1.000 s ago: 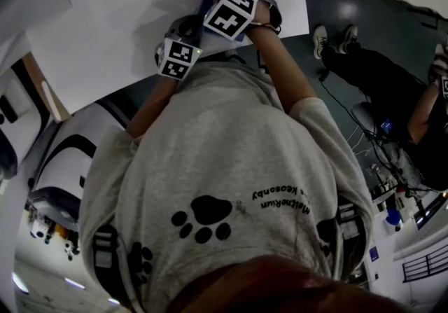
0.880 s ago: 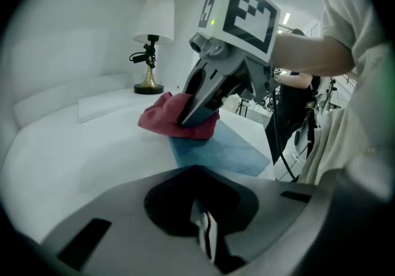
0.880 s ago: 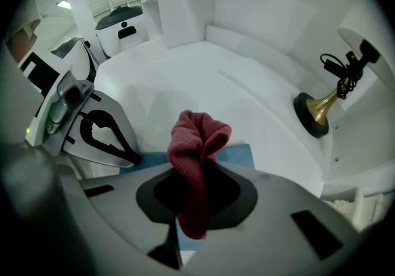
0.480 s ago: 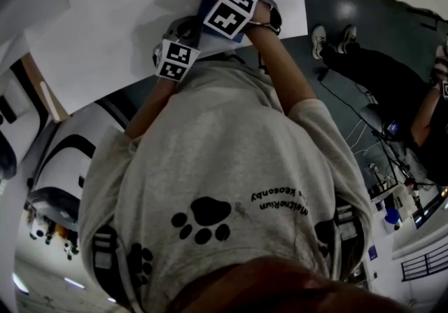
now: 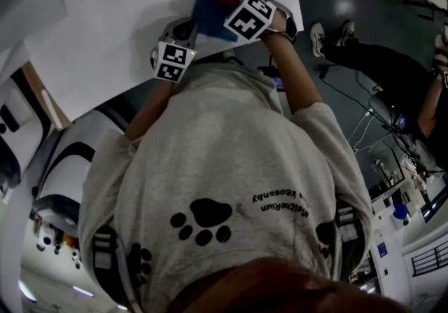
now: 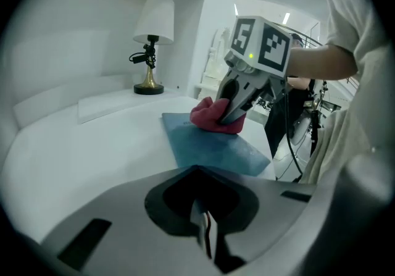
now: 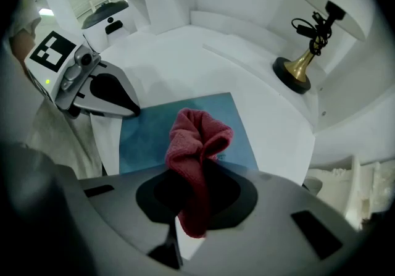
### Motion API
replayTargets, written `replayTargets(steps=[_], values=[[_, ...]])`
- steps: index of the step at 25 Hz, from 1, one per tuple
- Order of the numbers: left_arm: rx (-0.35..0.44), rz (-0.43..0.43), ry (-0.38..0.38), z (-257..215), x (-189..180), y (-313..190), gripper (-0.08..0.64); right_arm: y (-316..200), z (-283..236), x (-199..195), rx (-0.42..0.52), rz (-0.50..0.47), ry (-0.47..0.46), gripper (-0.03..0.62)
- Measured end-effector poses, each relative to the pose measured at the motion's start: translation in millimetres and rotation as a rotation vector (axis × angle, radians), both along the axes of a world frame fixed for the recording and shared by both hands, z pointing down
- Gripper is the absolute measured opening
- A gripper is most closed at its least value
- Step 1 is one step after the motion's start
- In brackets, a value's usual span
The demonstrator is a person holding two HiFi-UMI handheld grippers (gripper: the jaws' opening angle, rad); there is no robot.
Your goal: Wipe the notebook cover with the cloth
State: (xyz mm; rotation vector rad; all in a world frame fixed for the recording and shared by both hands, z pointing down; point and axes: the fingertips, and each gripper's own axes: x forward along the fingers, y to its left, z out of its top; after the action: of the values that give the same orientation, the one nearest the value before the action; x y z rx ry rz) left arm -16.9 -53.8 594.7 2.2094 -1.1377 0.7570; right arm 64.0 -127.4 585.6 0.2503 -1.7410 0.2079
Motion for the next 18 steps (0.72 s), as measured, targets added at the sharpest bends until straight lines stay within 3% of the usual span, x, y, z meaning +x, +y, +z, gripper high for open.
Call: replayTargets(steps=[10, 18], values=[[0.003, 0.0, -0.005, 4.6, -5.5, 4.0, 0.012, 9.6, 5.1, 30.8, 0.015, 0.062, 0.051, 0.058], [0.001, 0.001, -0.002, 7.8, -3.2, 1.9, 0.012, 17.9, 14.5, 79.4, -0.001, 0.163, 0.133, 0.058]])
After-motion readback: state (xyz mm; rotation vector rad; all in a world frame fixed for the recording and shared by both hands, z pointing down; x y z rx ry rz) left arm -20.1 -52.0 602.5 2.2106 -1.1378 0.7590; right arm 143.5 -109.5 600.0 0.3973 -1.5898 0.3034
